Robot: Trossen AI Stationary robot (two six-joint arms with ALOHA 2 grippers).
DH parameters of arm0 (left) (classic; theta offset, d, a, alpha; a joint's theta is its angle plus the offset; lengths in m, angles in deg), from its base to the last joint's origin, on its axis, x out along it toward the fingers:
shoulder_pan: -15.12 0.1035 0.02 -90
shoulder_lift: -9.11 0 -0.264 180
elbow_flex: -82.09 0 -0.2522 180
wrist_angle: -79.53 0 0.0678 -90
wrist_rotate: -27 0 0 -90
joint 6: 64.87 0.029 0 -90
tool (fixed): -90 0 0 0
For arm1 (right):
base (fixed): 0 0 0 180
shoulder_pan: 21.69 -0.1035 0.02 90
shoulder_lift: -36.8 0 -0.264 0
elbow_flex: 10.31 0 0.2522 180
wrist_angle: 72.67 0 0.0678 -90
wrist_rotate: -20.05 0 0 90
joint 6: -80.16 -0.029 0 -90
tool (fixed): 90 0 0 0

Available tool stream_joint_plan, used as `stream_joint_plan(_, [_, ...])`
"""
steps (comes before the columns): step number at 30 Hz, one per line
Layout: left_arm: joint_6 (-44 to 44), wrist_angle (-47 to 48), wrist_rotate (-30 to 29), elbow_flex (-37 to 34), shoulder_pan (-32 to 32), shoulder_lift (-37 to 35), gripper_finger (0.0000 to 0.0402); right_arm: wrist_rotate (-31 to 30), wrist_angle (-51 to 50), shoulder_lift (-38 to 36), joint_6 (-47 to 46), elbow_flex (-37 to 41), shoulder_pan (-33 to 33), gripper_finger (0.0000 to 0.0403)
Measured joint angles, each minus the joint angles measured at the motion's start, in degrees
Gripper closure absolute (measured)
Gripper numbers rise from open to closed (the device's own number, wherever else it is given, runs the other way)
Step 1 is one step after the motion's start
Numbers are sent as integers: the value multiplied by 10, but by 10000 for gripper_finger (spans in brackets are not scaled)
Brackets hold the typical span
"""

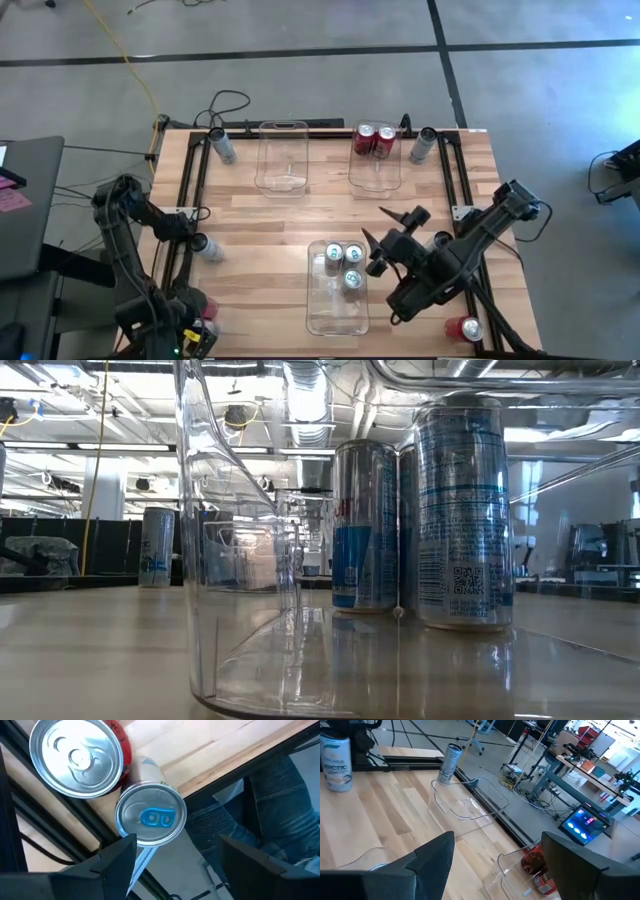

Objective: Sort soda cans
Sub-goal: Put the blue soda can into the bottom transparent bin

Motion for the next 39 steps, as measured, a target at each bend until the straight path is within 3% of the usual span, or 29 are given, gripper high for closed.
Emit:
stream_joint_plan(8, [-2, 42, 13, 0, 0, 1, 133, 0, 0, 0, 12, 0, 34, 88])
stream_joint_plan(14, [4, 53, -26, 0, 1, 3, 133, 6, -2, 0, 12, 0, 40, 88])
stream_joint_plan(23, [16, 60, -33, 0, 3, 3, 124, 15, -2, 0, 12, 0, 40, 88])
stream_joint_plan(39, [16, 51, -24, 0, -1, 5, 58, 29, 1, 0, 11, 0, 40, 88])
